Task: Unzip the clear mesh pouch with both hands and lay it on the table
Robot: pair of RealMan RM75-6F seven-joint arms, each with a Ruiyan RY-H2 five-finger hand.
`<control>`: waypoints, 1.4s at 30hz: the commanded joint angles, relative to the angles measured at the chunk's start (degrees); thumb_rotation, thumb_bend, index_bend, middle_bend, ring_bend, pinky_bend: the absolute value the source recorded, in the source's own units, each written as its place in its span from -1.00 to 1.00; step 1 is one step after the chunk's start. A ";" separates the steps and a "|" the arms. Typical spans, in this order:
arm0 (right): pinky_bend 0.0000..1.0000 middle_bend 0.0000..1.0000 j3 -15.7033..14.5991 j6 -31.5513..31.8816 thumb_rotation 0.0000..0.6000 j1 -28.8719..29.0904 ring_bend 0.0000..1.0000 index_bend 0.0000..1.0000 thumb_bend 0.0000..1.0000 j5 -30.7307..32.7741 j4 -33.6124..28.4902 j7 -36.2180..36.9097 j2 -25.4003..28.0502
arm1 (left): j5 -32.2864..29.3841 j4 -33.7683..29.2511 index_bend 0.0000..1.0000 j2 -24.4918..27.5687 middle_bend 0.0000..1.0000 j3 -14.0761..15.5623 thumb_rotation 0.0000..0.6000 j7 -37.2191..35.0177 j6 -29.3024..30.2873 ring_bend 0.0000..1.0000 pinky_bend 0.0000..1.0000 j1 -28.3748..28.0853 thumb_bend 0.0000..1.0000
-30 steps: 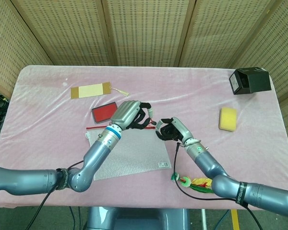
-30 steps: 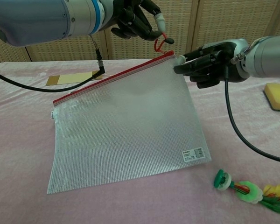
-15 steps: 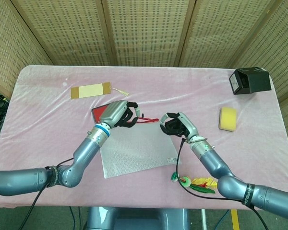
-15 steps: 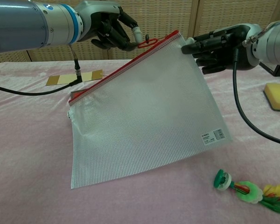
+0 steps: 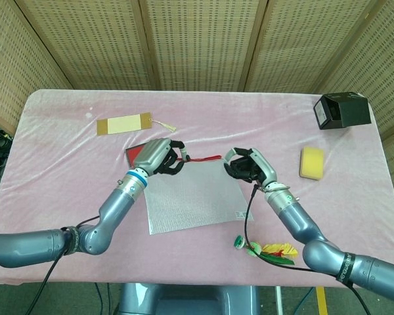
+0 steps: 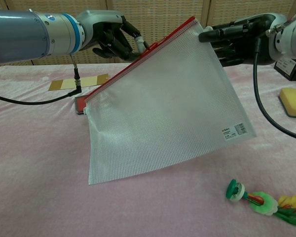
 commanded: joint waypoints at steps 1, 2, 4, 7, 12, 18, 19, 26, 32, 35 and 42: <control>1.00 0.92 0.81 -0.18 1.00 -0.70 0.83 0.65 0.86 -0.59 0.10 1.16 0.50 | -0.49 0.57 0.75 0.21 0.85 0.24 1.00 -0.19 -0.39 0.78 1.00 0.26 0.07; 1.00 0.92 0.95 -0.32 1.00 -0.84 0.83 0.65 0.86 -0.71 0.11 1.43 0.65 | -0.57 0.76 0.75 0.28 0.85 0.28 1.00 -0.27 -0.58 0.78 1.00 0.32 0.07; 1.00 0.92 1.23 -0.57 1.00 -1.08 0.83 0.65 0.86 -0.89 0.16 1.94 0.97 | -0.77 1.20 0.75 0.43 0.85 0.35 1.00 -0.51 -0.85 0.78 1.00 0.50 0.07; 1.00 0.92 1.92 -0.95 1.00 -1.49 0.83 0.65 0.86 -1.13 0.12 2.88 1.65 | -1.05 2.04 0.75 0.77 0.85 0.55 1.00 -1.14 -1.47 0.78 1.00 1.00 0.07; 1.00 0.92 2.83 -1.07 1.00 -2.25 0.83 0.65 0.86 -1.48 0.06 4.03 2.88 | -0.87 3.46 0.75 1.55 0.85 1.23 1.00 -1.70 -2.26 0.78 1.00 1.91 0.07; 1.00 0.92 4.25 -0.61 1.00 -4.10 0.83 0.65 0.86 -1.93 0.42 6.19 4.72 | -1.61 5.95 0.75 4.12 0.85 2.52 1.00 -2.16 -4.21 0.78 1.00 3.48 0.07; 1.00 0.92 4.44 -0.66 1.00 -4.45 0.83 0.65 0.86 -2.04 0.58 6.58 5.08 | -1.86 6.40 0.75 4.73 0.85 2.70 1.00 -2.36 -4.70 0.78 1.00 3.80 0.07; 1.00 0.92 5.30 -0.89 1.00 -5.87 0.83 0.65 0.86 -2.15 1.60 8.70 6.31 | -2.28 9.34 0.75 6.72 0.85 3.26 1.00 -4.60 -7.07 0.78 1.00 5.75 0.07; 1.00 0.92 5.61 -0.90 1.00 -6.63 0.83 0.65 0.86 -2.23 2.76 10.26 6.21 | -1.40 11.37 0.75 7.15 0.85 3.37 1.00 -6.54 -8.68 0.78 1.00 6.91 0.07; 1.00 0.92 5.62 -0.97 1.00 -6.84 0.83 0.65 0.87 -2.55 3.05 10.66 6.11 | -1.38 12.07 0.75 7.17 0.85 3.36 1.00 -6.99 -9.26 0.78 1.00 7.06 0.07; 1.00 0.92 5.24 -1.48 1.00 -6.70 0.83 0.63 0.84 -3.11 3.72 10.80 5.80 | -1.87 12.94 0.70 6.56 0.85 3.59 1.00 -7.01 -10.11 0.78 1.00 6.80 -0.04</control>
